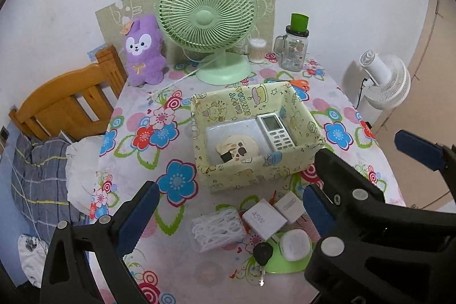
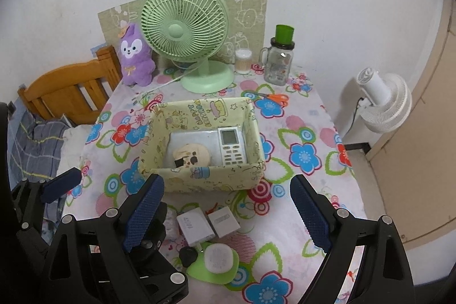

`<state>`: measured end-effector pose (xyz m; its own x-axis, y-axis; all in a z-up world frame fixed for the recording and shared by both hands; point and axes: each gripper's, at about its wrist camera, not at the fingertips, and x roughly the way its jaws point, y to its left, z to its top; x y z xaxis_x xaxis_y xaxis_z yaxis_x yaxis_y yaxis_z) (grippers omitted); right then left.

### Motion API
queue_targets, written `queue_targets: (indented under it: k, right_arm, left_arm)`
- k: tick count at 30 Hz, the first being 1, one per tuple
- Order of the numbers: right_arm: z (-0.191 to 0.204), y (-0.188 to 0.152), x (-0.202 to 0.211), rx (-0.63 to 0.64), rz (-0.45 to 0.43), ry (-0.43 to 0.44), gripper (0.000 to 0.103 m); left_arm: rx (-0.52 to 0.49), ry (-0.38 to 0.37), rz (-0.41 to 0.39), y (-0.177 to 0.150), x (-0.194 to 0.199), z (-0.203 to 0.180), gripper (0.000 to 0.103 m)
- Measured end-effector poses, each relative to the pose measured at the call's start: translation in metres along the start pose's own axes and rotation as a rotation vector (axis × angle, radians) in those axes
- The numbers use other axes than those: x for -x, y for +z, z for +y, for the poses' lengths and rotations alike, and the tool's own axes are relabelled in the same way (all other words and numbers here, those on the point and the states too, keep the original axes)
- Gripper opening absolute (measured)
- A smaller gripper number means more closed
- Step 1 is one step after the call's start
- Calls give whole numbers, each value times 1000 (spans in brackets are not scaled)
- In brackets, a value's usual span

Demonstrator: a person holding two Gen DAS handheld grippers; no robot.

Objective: Organize rigid objects
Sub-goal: 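Withdraw both grippers from the box back toward the remaining items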

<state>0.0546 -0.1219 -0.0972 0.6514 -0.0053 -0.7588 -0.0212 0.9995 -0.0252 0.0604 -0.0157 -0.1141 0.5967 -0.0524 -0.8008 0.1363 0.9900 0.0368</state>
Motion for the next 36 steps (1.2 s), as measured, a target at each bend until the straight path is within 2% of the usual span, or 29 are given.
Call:
queue_targets:
  k: [12,15,26,36]
  right_arm:
    - [6,-17,-3,-8,38,27,92]
    - [7,-21,-5,-22,43,25,92]
    - [10,-43,-26,-35,100,26,92]
    - [11,-67,-45,-34,115,30,92]
  left_arm:
    - [9,-38,24,-18,-3,8,102]
    - [24,-27,12,-21,-4,10,102]
    - [18,-60,59,-41,-24,11,101]
    - [4,-77,75,-62,-45,11,101]
